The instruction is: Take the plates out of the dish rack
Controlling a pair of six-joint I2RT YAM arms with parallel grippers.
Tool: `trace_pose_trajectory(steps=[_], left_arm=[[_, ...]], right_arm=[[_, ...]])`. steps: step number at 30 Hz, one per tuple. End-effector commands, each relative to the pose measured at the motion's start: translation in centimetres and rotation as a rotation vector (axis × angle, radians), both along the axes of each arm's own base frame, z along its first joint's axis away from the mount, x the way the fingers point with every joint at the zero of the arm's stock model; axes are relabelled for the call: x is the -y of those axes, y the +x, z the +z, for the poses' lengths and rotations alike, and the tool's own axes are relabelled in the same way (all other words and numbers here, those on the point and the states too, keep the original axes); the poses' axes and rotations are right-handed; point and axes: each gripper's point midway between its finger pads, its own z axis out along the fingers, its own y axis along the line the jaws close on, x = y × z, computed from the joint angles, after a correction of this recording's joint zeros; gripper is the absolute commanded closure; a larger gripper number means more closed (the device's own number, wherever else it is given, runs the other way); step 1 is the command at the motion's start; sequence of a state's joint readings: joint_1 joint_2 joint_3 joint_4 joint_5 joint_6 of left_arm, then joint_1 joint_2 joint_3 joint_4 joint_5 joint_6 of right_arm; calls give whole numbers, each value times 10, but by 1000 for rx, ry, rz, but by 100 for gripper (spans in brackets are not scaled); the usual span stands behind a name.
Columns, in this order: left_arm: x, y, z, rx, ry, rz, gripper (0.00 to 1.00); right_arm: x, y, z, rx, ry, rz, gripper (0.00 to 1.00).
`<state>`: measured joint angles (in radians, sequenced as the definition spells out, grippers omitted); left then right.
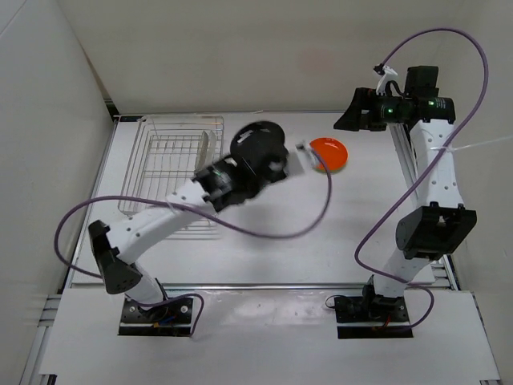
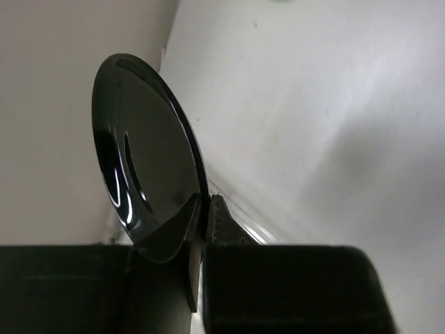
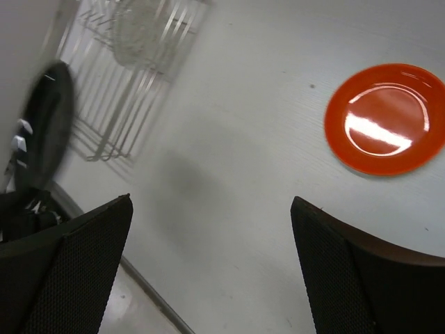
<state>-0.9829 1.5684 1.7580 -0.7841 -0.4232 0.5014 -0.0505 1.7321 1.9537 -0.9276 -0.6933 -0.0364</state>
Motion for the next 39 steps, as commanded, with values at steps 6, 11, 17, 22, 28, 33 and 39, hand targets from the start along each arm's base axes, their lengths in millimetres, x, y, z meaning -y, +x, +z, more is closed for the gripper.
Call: trace_pose_trajectory(steps=[6, 11, 17, 22, 28, 33, 39], left_arm=[[38, -55, -14, 426, 520, -156, 89], [64, -72, -6, 480, 525, -208, 89], [76, -79, 0, 503, 512, -221, 89], [76, -78, 3, 521, 519, -217, 89], [70, -57, 6, 524, 512, -170, 89], [70, -49, 5, 525, 510, -159, 89], [66, -42, -1, 509, 520, -141, 89]], right_arm=[[-60, -61, 29, 49, 83, 246, 0], [-70, -69, 23, 37, 59, 262, 0], [-77, -74, 12, 18, 51, 290, 9], [-79, -78, 13, 9, 72, 309, 36], [-88, -89, 14, 5, 97, 359, 45], [-97, -96, 7, -17, 92, 389, 59], [-97, -96, 9, -7, 83, 366, 97]])
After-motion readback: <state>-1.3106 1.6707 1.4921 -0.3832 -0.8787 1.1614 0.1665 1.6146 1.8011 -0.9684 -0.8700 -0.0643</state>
